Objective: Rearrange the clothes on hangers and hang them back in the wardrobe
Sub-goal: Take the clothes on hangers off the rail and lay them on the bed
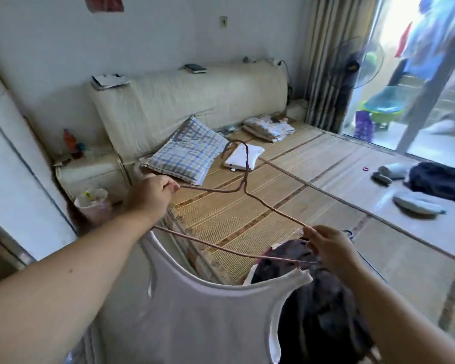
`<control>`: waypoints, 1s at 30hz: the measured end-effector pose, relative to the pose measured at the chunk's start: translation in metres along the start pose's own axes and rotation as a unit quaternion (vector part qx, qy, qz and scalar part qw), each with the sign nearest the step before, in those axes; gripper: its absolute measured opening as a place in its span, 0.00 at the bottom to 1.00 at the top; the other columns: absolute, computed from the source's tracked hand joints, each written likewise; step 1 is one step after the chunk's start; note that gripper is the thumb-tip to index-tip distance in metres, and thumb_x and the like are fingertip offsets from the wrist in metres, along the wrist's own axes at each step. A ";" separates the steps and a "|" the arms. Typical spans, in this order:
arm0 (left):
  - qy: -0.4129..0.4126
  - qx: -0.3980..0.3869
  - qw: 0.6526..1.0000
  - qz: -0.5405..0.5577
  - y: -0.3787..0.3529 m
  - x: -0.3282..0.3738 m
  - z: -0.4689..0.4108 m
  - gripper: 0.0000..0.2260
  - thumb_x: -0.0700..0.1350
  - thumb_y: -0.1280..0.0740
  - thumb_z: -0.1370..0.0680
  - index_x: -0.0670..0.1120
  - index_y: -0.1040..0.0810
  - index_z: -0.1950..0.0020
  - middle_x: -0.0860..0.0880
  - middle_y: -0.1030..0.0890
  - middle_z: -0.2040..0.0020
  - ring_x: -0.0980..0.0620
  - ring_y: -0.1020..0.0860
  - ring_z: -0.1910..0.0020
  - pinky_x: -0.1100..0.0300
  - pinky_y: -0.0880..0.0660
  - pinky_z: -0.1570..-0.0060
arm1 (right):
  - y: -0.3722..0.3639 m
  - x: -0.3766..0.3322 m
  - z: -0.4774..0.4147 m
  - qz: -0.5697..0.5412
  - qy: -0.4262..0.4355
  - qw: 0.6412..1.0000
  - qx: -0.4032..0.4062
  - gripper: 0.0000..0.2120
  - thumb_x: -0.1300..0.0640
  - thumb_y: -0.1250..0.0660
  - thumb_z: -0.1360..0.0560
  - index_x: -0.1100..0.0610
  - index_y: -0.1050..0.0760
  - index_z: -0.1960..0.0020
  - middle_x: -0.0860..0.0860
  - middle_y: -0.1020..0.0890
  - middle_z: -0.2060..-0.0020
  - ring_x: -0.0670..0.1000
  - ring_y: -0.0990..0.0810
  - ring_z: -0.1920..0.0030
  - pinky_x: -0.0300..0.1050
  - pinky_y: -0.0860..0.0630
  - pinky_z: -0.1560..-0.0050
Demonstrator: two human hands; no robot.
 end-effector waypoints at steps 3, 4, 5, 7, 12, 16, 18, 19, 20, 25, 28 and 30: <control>-0.027 -0.071 0.997 0.025 -0.081 0.058 -0.006 0.08 0.46 0.35 0.22 0.45 0.17 0.50 0.41 0.20 0.50 0.40 0.22 0.50 0.53 0.27 0.51 | 0.061 0.072 0.008 0.013 -0.052 0.997 0.052 0.12 0.50 0.34 0.24 0.48 0.21 0.66 0.48 0.26 0.78 0.51 0.29 0.72 0.47 0.34 0.65; -0.036 -0.090 0.995 0.027 -0.104 0.074 -0.008 0.08 0.46 0.35 0.22 0.46 0.18 0.49 0.42 0.20 0.50 0.40 0.22 0.50 0.54 0.28 0.52 | 0.077 0.092 0.010 0.012 -0.072 0.995 0.064 0.13 0.50 0.34 0.24 0.52 0.22 0.66 0.48 0.26 0.77 0.51 0.29 0.70 0.47 0.34 0.64; -0.048 -0.112 0.992 0.030 -0.130 0.094 -0.010 0.08 0.46 0.36 0.21 0.48 0.18 0.48 0.43 0.20 0.50 0.41 0.22 0.50 0.54 0.28 0.54 | 0.095 0.111 0.015 0.005 -0.096 0.992 0.079 0.15 0.51 0.34 0.24 0.56 0.23 0.67 0.49 0.25 0.75 0.51 0.29 0.69 0.46 0.34 0.64; -0.062 -0.155 0.985 0.039 -0.179 0.132 -0.012 0.09 0.46 0.38 0.20 0.51 0.18 0.46 0.47 0.20 0.50 0.45 0.23 0.53 0.56 0.29 0.57 | 0.126 0.141 0.018 -0.014 -0.128 0.987 0.099 0.15 0.51 0.34 0.24 0.57 0.23 0.66 0.52 0.24 0.73 0.51 0.28 0.69 0.44 0.35 0.64; 0.025 -0.244 0.967 0.073 -0.298 0.185 -0.019 0.12 0.48 0.37 0.21 0.60 0.23 0.63 0.59 0.21 0.60 0.47 0.22 0.56 0.40 0.26 0.46 | 0.169 0.213 -0.005 -0.024 -0.193 0.976 0.099 0.09 0.52 0.39 0.21 0.53 0.24 0.58 0.50 0.20 0.64 0.49 0.22 0.63 0.40 0.29 0.64; 0.044 -0.279 0.958 0.050 -0.377 0.210 -0.024 0.12 0.48 0.38 0.21 0.59 0.24 0.62 0.54 0.19 0.56 0.43 0.21 0.52 0.46 0.24 0.48 | 0.178 0.275 -0.038 0.045 -0.250 0.966 0.055 0.09 0.50 0.42 0.20 0.50 0.26 0.57 0.49 0.21 0.61 0.49 0.23 0.60 0.46 0.26 0.58; 0.046 -0.285 0.957 0.038 -0.409 0.217 -0.031 0.12 0.49 0.38 0.21 0.62 0.24 0.63 0.53 0.19 0.54 0.42 0.22 0.52 0.45 0.23 0.49 | 0.178 0.302 -0.057 0.081 -0.274 0.958 0.024 0.10 0.50 0.42 0.20 0.50 0.27 0.58 0.51 0.20 0.60 0.52 0.22 0.59 0.52 0.24 0.54; 0.048 -0.288 0.956 0.035 -0.421 0.218 -0.034 0.13 0.50 0.37 0.21 0.63 0.25 0.65 0.53 0.19 0.54 0.42 0.22 0.52 0.44 0.23 0.49 | 0.178 0.311 -0.064 0.099 -0.281 0.954 0.012 0.11 0.50 0.42 0.20 0.52 0.26 0.57 0.52 0.20 0.60 0.54 0.22 0.58 0.54 0.24 0.52; 0.051 -0.293 0.954 0.032 -0.435 0.220 -0.037 0.14 0.51 0.37 0.22 0.64 0.26 0.66 0.54 0.19 0.54 0.42 0.22 0.52 0.44 0.24 0.48 | 0.179 0.321 -0.073 0.114 -0.287 0.951 0.003 0.12 0.50 0.43 0.20 0.54 0.25 0.55 0.53 0.20 0.60 0.54 0.22 0.57 0.54 0.24 0.51; 0.056 -0.310 0.949 0.009 -0.484 0.218 -0.046 0.12 0.52 0.37 0.22 0.65 0.25 0.64 0.53 0.20 0.49 0.44 0.24 0.47 0.44 0.27 0.44 | 0.170 0.366 -0.104 0.136 -0.311 0.940 -0.029 0.14 0.49 0.44 0.20 0.58 0.25 0.51 0.54 0.20 0.57 0.55 0.22 0.55 0.49 0.26 0.52; 0.047 -0.340 0.938 -0.050 -0.507 0.210 -0.040 0.13 0.53 0.37 0.22 0.63 0.26 0.38 0.51 0.29 0.34 0.45 0.32 0.34 0.43 0.36 0.35 | 0.155 0.384 -0.114 0.146 -0.322 0.934 -0.046 0.14 0.50 0.44 0.20 0.58 0.25 0.49 0.57 0.19 0.54 0.59 0.21 0.51 0.47 0.28 0.52; 0.042 -0.375 0.924 -0.065 -0.519 0.201 -0.028 0.23 0.54 0.36 0.23 0.60 0.36 0.28 0.50 0.37 0.27 0.46 0.41 0.28 0.42 0.41 0.31 | 0.146 0.388 -0.116 0.177 -0.324 0.928 -0.051 0.14 0.50 0.43 0.20 0.56 0.27 0.40 0.57 0.20 0.46 0.58 0.22 0.45 0.46 0.29 0.48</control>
Point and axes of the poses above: each hand's wrist, its own z-axis away from the middle knuckle, its own y-axis out of the back of the hand, x = y × z, the point moved 10 cm from there along -z, towards the middle knuckle
